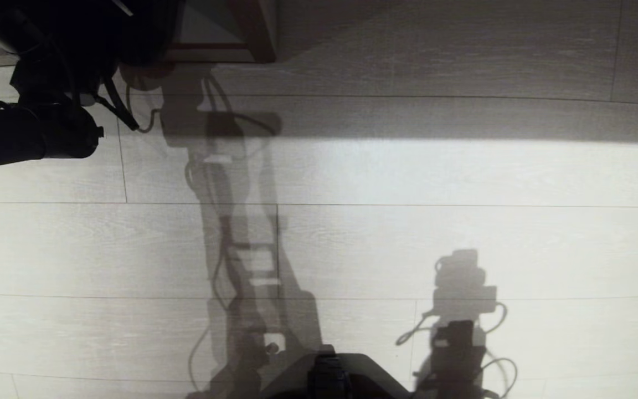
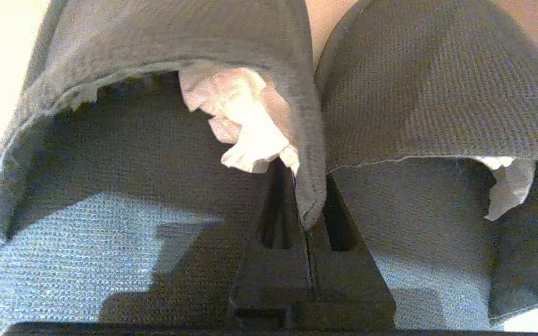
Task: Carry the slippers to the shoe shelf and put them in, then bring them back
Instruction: Pick up the slippers in the shoe cabinet
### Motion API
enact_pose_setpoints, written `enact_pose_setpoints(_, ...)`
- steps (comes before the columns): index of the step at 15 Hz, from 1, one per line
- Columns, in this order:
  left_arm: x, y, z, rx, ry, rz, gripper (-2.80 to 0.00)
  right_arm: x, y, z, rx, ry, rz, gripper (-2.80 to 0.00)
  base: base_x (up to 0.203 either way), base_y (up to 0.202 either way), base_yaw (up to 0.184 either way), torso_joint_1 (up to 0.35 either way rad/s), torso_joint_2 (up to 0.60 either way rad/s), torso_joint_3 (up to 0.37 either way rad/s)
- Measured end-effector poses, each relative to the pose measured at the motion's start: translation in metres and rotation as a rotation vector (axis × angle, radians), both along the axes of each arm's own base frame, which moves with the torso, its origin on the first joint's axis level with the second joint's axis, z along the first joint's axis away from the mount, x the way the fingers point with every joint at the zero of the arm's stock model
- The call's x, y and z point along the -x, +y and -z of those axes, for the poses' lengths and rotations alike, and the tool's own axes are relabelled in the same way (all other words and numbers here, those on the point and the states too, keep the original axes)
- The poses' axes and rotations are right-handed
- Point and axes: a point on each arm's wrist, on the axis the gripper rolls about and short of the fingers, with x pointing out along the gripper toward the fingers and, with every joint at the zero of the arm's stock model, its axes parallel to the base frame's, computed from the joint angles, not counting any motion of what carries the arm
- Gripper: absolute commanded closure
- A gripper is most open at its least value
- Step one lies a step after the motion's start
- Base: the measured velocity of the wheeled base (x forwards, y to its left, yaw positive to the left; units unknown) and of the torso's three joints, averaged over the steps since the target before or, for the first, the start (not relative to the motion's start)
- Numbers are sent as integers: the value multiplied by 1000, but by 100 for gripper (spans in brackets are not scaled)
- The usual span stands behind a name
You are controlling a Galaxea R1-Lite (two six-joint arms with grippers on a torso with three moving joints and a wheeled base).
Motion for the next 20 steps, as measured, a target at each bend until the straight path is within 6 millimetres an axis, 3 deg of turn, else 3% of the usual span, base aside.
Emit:
enact_pose_setpoints(8,23,14,-23,13,3,-23,0,0,0,0,0,0,-1,0,0,0,0,0,0,0)
enact_pose_setpoints(14,43,15,-32,7,158,-34,0,0,0,0,0,0,0,0,0,0,0,0,0,0)
enact_pose_setpoints(20,81,14,-30,-30,291,-31,0,0,0,0,0,0,0,0,0,0,0,0,0,0)
